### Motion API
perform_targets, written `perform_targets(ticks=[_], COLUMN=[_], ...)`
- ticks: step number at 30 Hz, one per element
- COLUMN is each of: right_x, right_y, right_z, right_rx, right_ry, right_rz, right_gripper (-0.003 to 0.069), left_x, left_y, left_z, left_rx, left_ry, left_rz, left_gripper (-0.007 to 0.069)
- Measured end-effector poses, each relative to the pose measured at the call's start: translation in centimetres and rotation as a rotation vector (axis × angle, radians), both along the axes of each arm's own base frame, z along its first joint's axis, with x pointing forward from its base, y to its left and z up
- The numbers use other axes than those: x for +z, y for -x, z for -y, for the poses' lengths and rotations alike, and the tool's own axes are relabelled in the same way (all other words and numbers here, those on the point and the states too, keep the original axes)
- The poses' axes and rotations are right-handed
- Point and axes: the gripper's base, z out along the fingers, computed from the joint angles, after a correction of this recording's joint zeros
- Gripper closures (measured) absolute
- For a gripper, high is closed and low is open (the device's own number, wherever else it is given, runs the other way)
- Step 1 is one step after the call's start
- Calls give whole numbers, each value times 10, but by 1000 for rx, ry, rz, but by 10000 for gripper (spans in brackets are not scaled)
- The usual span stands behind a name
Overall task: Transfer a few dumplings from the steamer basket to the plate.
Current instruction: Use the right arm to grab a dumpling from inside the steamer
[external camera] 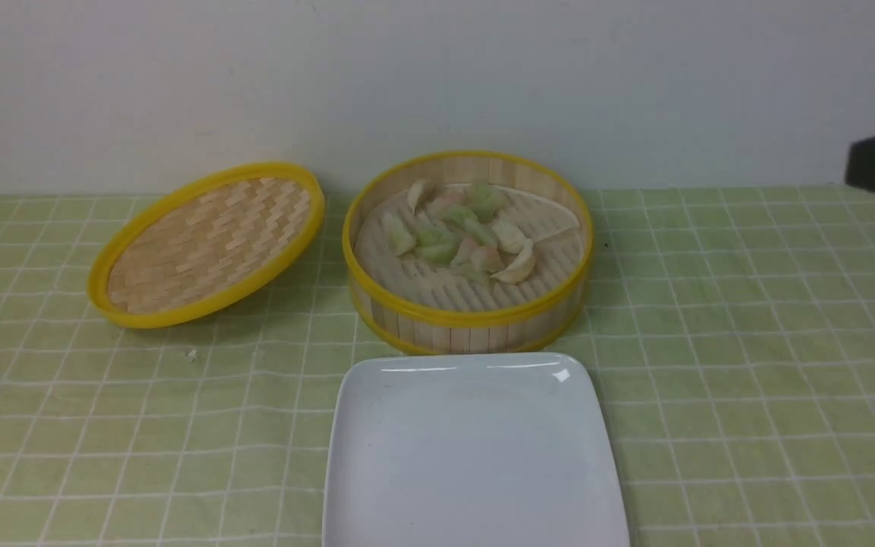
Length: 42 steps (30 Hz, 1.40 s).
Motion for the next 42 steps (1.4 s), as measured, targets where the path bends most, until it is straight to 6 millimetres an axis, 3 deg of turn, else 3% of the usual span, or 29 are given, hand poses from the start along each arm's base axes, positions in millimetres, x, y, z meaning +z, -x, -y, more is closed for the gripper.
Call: perform_targets(ticks=[3,6,17,20,27,32,38,42], right_x=[-8,-19,-72,-87,-147,-185,-223,-228], right_y=[-43,-71,-154,-170,-221,-247,-261,-261], right_z=[-15,-33,-98,-110,-136,-145,-148,-149], right_rx=[68,123,151,158,166,152,122,104], right_ry=[45,93,211,236,292,295,312,302], right_rz=[-61,-107,-153,-146,-183,-220,-307,-332], right_gripper=[671,669,613,568,326,244,230,239], left_x=[-14,-17,-17,-17,-17,-17,-17,-17], left_y=[-9,-11,-10,-10,-10,-10,-10,-10], left_z=[1,1,0,0,0,0,0,0], left_rx=[-57,-83,-91,-92,-93,-93,-94,-95], left_ry=[-41,-58,-76,-77,-78,-78,-78,-79], left_rz=[-145,-176,-169,-168,-168,-168,-170,-172], left_gripper=[631,631,631,631,631,631,631,631])
